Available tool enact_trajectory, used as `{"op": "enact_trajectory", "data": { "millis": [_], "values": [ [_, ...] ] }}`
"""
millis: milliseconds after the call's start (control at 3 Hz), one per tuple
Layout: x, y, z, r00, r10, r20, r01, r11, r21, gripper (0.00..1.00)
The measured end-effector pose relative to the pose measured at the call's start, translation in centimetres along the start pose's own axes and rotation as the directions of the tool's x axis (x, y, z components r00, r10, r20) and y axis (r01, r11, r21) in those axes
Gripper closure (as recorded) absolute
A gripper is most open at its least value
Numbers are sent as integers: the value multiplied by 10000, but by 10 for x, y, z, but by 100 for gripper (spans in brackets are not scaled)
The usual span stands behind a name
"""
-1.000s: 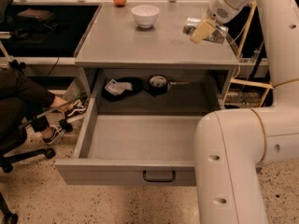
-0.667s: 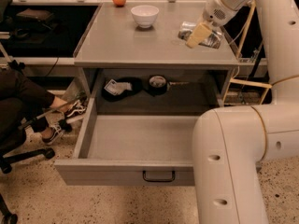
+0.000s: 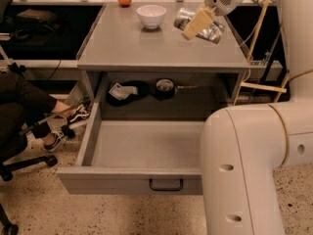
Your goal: Place redbull can into top drawer
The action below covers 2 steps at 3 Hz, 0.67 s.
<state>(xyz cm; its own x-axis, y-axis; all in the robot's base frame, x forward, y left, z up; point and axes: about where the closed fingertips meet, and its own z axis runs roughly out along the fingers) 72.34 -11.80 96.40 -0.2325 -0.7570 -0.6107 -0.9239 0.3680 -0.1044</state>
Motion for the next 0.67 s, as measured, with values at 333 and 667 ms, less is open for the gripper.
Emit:
{"op": "enact_trajectory", "data": {
  "millis": [333, 667],
  "values": [
    [-5, -5, 4, 9999, 16, 160, -18, 9999, 132, 100],
    [-5, 17, -1, 9997, 91, 248, -74, 9976, -693, 100]
  ]
}}
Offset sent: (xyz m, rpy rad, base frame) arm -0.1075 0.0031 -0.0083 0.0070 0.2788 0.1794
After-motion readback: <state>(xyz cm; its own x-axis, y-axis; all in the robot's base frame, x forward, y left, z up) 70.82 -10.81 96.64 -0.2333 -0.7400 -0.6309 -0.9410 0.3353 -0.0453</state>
